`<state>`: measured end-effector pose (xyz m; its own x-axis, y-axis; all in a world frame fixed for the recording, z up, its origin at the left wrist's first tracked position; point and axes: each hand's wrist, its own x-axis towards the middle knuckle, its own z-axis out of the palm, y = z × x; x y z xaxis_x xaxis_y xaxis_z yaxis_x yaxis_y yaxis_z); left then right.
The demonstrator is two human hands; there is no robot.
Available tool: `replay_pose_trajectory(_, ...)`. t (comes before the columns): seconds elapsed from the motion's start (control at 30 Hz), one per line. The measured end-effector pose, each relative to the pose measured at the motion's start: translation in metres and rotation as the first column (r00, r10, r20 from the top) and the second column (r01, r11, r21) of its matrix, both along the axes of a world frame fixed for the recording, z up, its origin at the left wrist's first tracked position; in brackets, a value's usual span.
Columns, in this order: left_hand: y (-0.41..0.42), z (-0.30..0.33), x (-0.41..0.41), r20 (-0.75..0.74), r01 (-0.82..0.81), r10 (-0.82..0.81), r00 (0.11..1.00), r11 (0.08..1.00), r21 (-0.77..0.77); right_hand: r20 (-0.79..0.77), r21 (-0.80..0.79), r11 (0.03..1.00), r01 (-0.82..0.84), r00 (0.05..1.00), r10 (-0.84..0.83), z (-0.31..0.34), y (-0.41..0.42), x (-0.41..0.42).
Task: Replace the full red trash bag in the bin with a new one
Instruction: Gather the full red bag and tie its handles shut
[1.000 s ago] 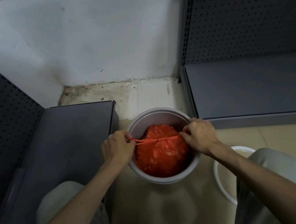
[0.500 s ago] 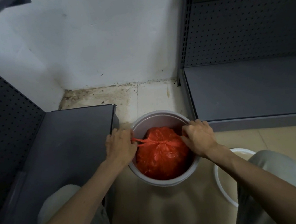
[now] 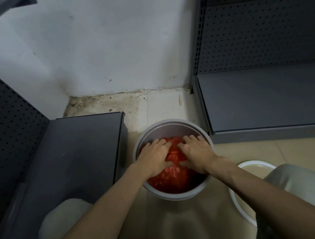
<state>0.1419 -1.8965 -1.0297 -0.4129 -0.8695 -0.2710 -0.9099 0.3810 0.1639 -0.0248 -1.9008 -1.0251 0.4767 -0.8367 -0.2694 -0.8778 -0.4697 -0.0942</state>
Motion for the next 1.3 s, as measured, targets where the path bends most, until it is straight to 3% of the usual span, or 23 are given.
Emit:
replay_pose_trajectory(0.5, -0.014, -0.042, 0.006, -0.286, -0.176, 0.123, 0.950, 0.970, -0.167, 0.156, -0.073, 0.997, 0.040, 0.987, -0.028, -0.029, -0.022, 0.003)
replay_pose_trajectory(0.67, -0.033, -0.017, 0.006, -0.296, -0.160, 0.104, 0.950, 0.972, -0.170, 0.184, -0.116, 0.993, 0.017, 0.983, 0.005, -0.013, -0.037, -0.002)
replay_pose_trajectory(1.0, -0.044, 0.147, -0.006, -0.352, -0.251, 0.198, 0.915, 0.961, -0.113, 0.289, -0.175, 0.983, 0.062, 0.957, -0.009, 0.138, -0.047, -0.013)
replay_pose_trajectory(1.3, -0.023, 0.389, -0.014, -0.507, -0.336, 0.264, 0.820, 0.940, -0.055, 0.357, -0.116, 0.989, 0.093, 0.933, -0.046, 0.390, -0.037, -0.029)
